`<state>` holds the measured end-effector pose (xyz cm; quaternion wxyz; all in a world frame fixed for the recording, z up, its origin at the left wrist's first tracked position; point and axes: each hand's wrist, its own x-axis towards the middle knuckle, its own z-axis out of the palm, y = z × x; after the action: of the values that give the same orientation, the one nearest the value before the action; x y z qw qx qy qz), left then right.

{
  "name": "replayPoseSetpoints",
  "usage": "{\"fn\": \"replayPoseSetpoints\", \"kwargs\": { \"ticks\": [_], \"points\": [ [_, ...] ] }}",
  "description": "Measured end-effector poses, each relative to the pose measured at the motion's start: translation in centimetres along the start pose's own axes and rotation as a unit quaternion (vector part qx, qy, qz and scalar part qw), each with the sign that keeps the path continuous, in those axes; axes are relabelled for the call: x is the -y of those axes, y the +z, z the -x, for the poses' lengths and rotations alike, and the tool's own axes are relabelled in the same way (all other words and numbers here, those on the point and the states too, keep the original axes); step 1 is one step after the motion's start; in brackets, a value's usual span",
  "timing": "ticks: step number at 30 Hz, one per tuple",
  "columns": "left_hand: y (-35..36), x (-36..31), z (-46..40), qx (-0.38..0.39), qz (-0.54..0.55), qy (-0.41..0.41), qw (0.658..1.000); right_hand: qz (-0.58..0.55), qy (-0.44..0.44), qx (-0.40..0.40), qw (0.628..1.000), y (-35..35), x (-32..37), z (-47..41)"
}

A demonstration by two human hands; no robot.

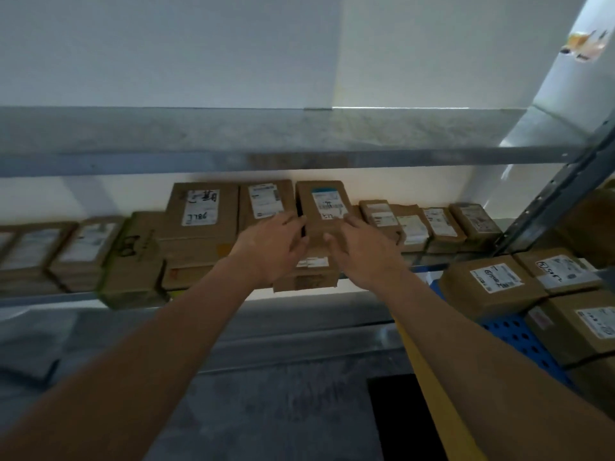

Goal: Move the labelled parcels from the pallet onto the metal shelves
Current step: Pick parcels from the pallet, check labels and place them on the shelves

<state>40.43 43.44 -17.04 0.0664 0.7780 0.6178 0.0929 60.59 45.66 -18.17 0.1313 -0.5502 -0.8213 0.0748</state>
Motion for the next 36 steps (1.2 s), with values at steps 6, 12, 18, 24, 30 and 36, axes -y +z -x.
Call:
{"fn": "replayPoseSetpoints", "kwargs": {
  "ticks": [6,12,18,24,30,36],
  "points": [
    [-2.3,6.6,5.9,0.003,-0.031,-0.041,0.999,0.006,-0.049,-0.004,0.999,0.8,8.3,-0.5],
    [-3.6,12.0,9.7,0.015,-0.044,-0.084,0.995,-0.004,-0.094,0.008,0.996,2.6,13.8,-1.8],
    [-3.9,15.1,10.5,0.016,-0.027,-0.116,0.993,-0.009,-0.111,0.031,0.993,4.4,16.4,-4.2],
    [-2.8,17.8,8.8,0.011,-0.013,-0.15,0.989,-0.01,-0.132,0.059,0.989,6.7,16.9,-8.1],
    [-0.9,20.4,6.4,0.012,0.019,-0.176,0.984,-0.027,-0.145,0.102,0.984,9.9,16.6,-11.8],
    [1.1,22.5,4.9,0.016,0.034,-0.18,0.983,-0.015,-0.144,0.099,0.985,12.2,16.4,-13.2]
  ]
}}
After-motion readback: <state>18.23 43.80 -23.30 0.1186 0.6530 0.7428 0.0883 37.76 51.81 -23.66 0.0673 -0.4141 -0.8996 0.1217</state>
